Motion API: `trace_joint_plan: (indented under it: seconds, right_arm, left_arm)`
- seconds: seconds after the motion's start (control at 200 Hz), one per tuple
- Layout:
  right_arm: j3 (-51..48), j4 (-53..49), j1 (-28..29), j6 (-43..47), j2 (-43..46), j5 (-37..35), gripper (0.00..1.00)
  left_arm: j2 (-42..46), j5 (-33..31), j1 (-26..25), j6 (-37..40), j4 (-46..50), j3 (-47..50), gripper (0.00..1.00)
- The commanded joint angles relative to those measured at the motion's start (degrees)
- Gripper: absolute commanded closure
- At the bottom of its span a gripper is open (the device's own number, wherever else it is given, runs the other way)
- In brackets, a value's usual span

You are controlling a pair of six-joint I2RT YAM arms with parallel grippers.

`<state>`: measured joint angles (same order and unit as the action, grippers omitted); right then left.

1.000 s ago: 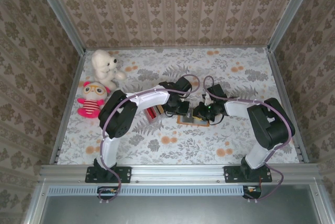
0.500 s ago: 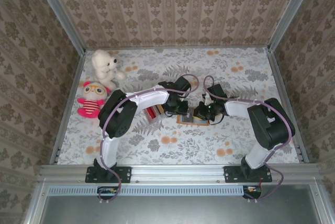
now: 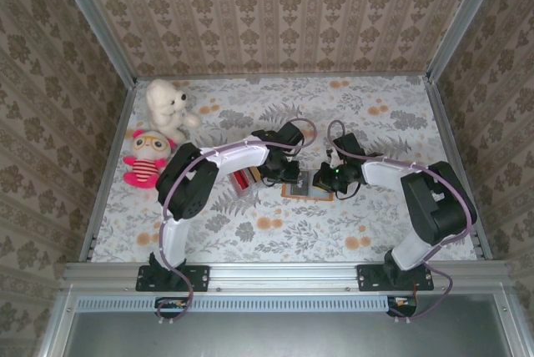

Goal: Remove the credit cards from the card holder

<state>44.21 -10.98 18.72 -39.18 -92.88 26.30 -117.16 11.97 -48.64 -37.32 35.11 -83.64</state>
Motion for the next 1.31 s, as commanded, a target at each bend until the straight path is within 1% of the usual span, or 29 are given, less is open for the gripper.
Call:
trace_joint_plan:
  seconds: [0.0,0.1,0.21,0.285,0.375,0.45,0.575,0.67,0.985,1.135,1.3]
  right_arm:
    - [-0.2,-1.8,-0.2,0.3,2.8,-2.1,0.90]
    - [-0.3,-2.2,-0.2,0.3,3.2,-3.5,0.85]
    - [-0.8,-2.1,-0.3,-0.2,3.3,-4.5,0.79]
    - [-1.0,-1.9,-0.4,-0.6,3.3,-4.9,0.77]
    - [-1.0,-0.9,-0.4,-0.8,3.3,-4.0,0.77]
    - [-1.4,2.1,-0.7,-1.0,3.6,-1.0,0.79]
    - [-1.8,8.3,-0.8,-2.1,2.8,5.4,0.83]
    - [-1.4,10.2,-0.8,-2.7,0.9,7.4,0.85]
    - [1.4,8.7,-0.9,-1.7,-4.6,6.2,0.87]
    - [1.2,8.2,-1.2,-1.4,-5.4,4.5,0.87]
    - [0.9,9.2,-1.4,-1.3,-6.4,5.2,0.87]
  left_arm:
    - [2.1,0.4,0.6,0.4,1.1,1.1,0.83]
    - [4.0,1.5,0.7,0.4,0.2,0.1,0.81]
    - [5.6,1.1,0.7,-0.6,0.0,-0.5,0.75]
    - [6.0,1.0,0.7,-1.6,-0.3,-0.1,0.73]
    - [5.8,1.7,0.7,-2.6,-1.2,0.5,0.73]
    - [5.0,2.4,0.7,-3.3,-2.0,0.8,0.76]
    - [3.3,1.7,0.7,-4.4,-1.6,0.7,0.86]
    - [2.4,0.7,0.7,-5.1,-1.5,1.0,0.90]
    - [-0.7,-1.8,0.6,-5.5,0.6,0.9,0.99]
    - [-1.6,-2.1,0.7,-6.4,1.8,1.2,1.00]
    - [-1.9,-1.9,0.7,-6.9,1.7,2.0,1.00]
